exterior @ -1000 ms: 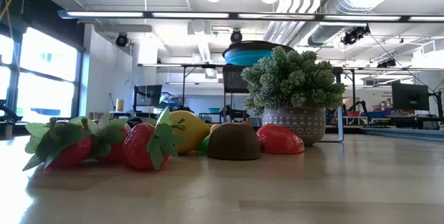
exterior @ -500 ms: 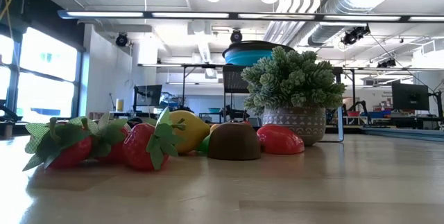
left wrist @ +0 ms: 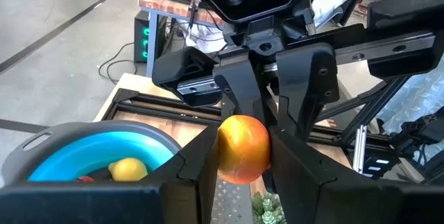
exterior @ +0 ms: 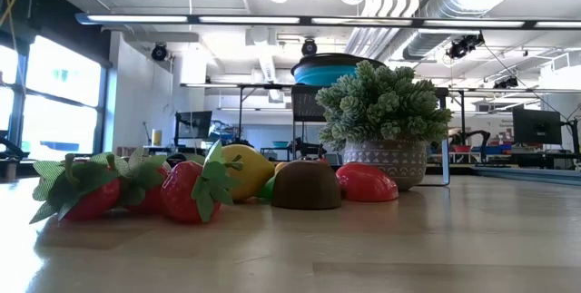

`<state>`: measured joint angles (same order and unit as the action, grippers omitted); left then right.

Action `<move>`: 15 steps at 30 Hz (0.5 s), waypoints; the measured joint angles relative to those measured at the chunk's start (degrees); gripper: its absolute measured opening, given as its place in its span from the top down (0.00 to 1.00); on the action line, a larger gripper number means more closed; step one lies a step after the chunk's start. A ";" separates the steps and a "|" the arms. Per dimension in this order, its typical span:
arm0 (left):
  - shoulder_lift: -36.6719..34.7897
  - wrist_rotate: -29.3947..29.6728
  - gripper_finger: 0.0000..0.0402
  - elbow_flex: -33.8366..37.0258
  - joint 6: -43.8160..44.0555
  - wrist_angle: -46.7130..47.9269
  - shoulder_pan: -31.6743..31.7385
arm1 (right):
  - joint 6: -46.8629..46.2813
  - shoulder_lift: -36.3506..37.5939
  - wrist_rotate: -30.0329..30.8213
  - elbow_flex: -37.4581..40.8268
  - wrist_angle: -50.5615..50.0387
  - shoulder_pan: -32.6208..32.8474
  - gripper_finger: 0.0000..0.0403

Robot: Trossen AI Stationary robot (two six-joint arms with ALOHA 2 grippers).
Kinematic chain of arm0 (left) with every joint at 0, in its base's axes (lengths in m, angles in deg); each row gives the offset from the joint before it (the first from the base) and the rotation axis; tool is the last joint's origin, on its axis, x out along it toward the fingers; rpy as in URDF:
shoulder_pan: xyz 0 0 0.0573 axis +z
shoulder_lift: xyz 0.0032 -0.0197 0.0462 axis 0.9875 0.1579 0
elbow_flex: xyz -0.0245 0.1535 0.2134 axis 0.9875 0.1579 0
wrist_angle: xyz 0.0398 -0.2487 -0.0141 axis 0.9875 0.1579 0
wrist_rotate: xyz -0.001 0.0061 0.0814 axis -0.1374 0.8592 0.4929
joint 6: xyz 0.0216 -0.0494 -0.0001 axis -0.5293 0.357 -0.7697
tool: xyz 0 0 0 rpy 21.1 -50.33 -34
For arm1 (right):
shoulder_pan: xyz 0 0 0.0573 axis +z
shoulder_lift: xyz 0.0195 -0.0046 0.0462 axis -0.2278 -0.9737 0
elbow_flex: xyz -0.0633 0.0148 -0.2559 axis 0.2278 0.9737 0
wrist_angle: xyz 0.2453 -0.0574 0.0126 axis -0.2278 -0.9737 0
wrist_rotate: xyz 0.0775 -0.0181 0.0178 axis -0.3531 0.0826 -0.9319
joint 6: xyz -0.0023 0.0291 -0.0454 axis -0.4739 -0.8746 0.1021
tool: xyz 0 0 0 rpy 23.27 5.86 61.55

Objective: Pick & Place Fruit
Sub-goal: Put the orange pear into the blue strainer bowl

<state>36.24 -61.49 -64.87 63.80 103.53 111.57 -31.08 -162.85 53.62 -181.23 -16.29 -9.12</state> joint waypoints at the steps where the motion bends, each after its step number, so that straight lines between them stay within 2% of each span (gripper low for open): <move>1: 0.00 0.02 0.72 0.00 0.01 0.02 0.00 | 0.43 0.00 0.01 0.00 0.00 0.02 0.99; 7: -0.02 0.47 0.70 0.00 2.93 0.59 0.04 | 0.64 0.00 -0.55 0.00 0.02 0.04 0.99; 12: 0.04 3.81 0.59 0.03 2.99 1.11 0.06 | 0.56 0.10 -1.38 -0.02 0.27 0.04 0.99; 15: 0.11 3.92 0.53 0.07 2.99 0.90 0.09 | 0.57 0.21 -1.34 -0.07 -0.45 0.05 0.99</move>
<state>36.35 -57.57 -64.81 66.79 104.43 111.66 -30.51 -162.64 52.28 -181.29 -16.74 -9.06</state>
